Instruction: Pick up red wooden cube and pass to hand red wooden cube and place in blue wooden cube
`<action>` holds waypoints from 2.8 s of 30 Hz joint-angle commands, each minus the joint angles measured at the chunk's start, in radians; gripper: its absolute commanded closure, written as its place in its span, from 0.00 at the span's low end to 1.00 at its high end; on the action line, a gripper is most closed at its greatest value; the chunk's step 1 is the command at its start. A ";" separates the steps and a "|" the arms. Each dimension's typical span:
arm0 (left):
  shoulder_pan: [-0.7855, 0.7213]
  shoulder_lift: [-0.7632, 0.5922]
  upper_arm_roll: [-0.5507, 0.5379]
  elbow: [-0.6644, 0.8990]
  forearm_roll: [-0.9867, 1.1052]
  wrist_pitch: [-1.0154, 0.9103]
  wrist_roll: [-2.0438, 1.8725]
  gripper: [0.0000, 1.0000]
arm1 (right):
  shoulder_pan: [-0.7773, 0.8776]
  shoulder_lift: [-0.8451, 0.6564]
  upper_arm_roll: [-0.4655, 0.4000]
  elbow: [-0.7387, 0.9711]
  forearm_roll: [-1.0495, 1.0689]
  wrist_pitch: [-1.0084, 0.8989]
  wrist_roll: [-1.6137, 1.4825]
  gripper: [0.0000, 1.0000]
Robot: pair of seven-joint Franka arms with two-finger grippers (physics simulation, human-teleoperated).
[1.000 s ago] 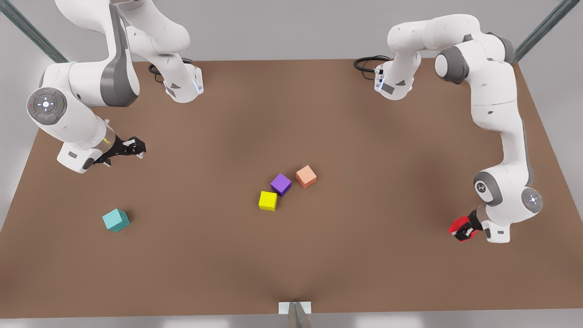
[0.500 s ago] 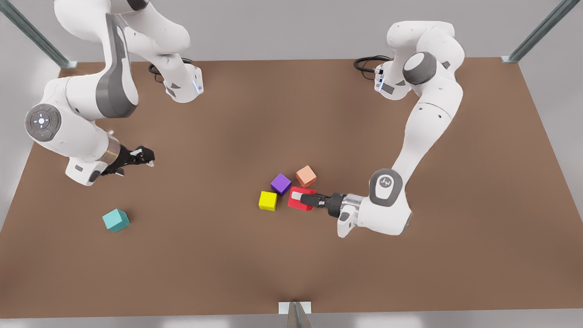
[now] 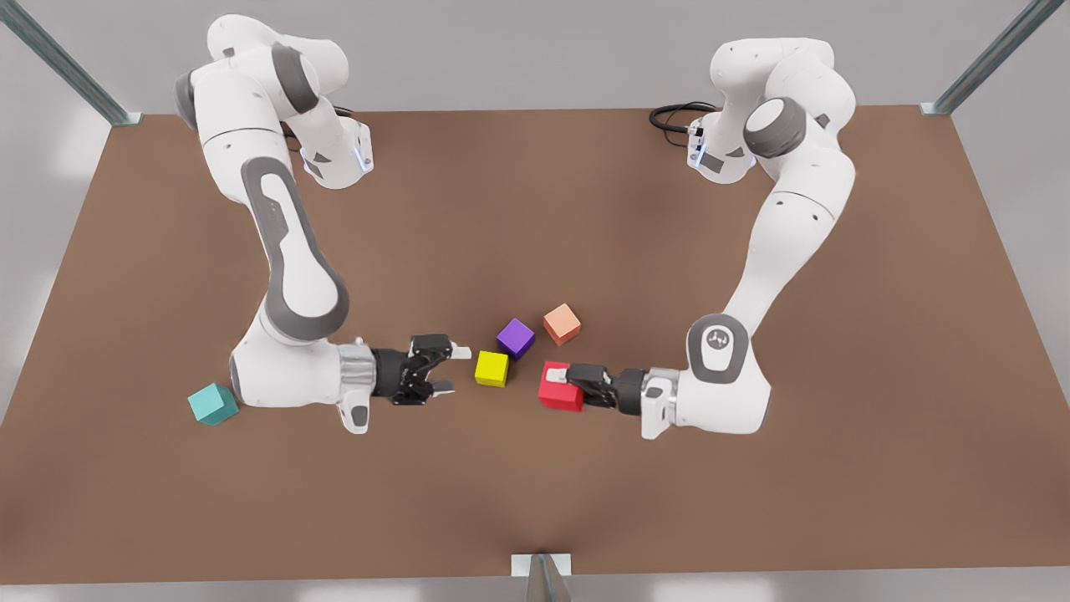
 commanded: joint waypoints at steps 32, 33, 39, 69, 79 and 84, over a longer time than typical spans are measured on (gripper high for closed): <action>-0.045 0.046 0.013 0.005 -0.092 0.062 -0.267 0.37 | 0.034 0.142 0.064 0.054 0.364 0.068 -1.396 0.00; -0.045 0.046 0.013 0.005 -0.092 0.060 -0.264 0.37 | 0.034 0.159 0.073 0.064 0.364 0.070 -1.396 0.00; -0.044 0.045 0.011 0.006 -0.114 0.056 -0.260 0.37 | 0.048 0.161 0.080 0.066 0.364 0.094 -1.386 0.00; -0.044 0.043 0.008 0.006 -0.115 0.056 -0.266 0.36 | 0.122 0.216 0.080 0.112 0.382 0.194 -1.380 0.00; -0.044 0.043 0.007 0.006 -0.115 0.056 -0.264 0.36 | 0.125 0.219 0.080 0.113 0.382 0.194 -1.382 0.64; -0.044 0.044 0.007 0.006 -0.115 0.057 -0.264 0.00 | 0.123 0.219 0.080 0.113 0.382 0.194 -1.380 0.63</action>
